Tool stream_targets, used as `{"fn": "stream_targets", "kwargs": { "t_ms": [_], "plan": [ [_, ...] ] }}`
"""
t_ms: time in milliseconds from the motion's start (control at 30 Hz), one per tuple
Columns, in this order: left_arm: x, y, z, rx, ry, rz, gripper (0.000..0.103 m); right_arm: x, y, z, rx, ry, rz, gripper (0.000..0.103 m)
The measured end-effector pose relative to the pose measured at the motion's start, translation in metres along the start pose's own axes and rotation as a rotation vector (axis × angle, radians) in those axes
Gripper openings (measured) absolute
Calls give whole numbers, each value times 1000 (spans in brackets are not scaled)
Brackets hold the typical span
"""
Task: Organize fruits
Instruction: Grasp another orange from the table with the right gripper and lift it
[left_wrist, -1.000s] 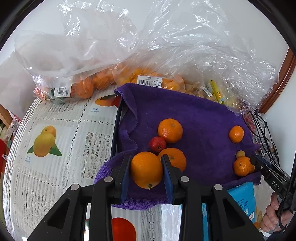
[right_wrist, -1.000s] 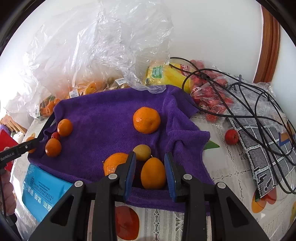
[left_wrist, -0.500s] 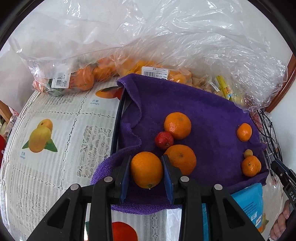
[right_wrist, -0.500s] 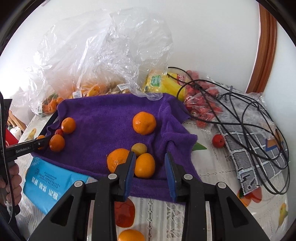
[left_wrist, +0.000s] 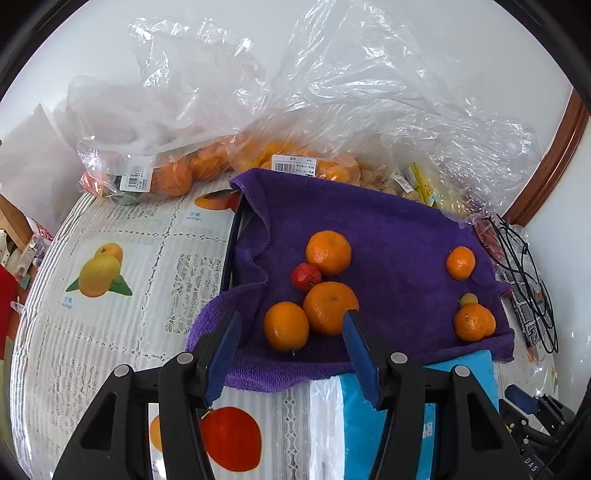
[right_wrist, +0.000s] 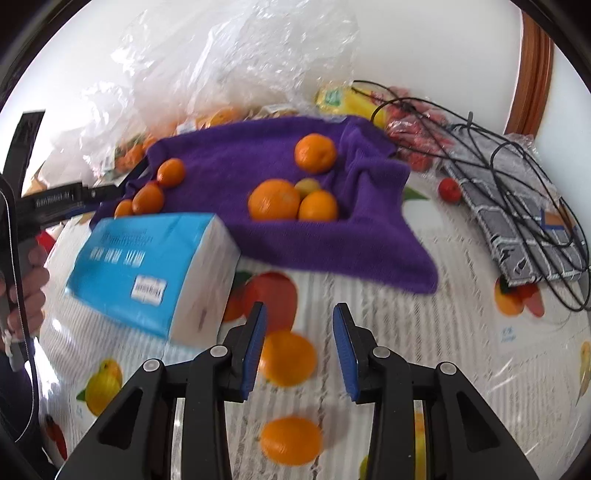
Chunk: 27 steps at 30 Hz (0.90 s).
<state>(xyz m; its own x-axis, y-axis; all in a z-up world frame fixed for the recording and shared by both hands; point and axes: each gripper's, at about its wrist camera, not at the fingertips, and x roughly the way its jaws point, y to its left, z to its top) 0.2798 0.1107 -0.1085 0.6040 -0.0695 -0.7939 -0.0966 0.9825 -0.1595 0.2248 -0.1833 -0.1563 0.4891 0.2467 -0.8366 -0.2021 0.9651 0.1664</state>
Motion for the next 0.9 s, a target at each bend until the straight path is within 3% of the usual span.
{"fn": "stream_targets", "kwargs": {
  "t_ms": [200, 467, 700, 900],
  "plan": [
    [-25, 3, -14, 1, -17, -20, 55, 14, 9, -16, -22, 49, -16, 37],
    [-49, -2, -38, 38, -27, -39, 55, -13, 18, -18, -24, -37, -22, 35],
    [-68, -20, -66, 93, -18, -98, 55, -58, 16, -22, 16, -126, -44, 36],
    [-76, -42, -90, 133, -8, -148, 57, -82, 3, -38, 53, -151, -94, 36]
  ]
}}
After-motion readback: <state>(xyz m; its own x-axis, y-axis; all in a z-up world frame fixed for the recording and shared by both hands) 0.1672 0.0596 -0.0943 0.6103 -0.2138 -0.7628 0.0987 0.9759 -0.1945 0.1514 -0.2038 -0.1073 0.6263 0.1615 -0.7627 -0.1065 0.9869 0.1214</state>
